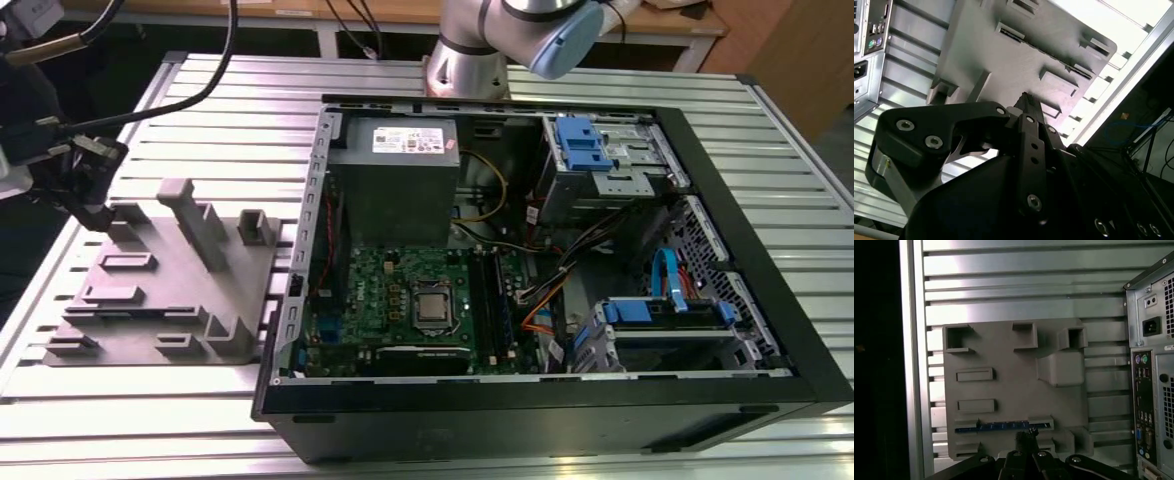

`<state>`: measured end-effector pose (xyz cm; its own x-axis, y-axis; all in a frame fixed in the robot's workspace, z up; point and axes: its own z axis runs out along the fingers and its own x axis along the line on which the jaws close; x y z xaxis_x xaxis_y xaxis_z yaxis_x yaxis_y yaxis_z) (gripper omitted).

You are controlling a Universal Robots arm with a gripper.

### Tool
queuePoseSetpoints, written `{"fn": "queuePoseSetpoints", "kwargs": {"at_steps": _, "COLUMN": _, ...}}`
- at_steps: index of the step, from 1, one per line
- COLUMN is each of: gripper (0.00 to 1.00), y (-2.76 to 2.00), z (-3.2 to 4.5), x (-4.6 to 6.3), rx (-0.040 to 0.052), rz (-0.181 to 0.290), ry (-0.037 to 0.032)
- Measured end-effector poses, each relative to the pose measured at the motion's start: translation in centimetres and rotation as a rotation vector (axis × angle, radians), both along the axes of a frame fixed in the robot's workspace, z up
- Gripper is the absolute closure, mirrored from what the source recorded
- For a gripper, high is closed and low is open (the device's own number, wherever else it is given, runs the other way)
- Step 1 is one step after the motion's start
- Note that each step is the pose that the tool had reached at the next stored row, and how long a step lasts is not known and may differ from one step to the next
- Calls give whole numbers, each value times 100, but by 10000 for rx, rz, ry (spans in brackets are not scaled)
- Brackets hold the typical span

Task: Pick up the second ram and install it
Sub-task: 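Reach for the second ram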

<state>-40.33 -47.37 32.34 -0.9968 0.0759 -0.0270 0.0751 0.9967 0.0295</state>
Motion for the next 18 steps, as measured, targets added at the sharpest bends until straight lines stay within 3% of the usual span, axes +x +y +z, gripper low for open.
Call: {"fn": "queuePoseSetpoints", "kwargs": {"at_steps": 18, "gripper": 93, "y": -123, "z": -236, "x": -111, "rx": -8, "rz": 0, "ry": 1}}
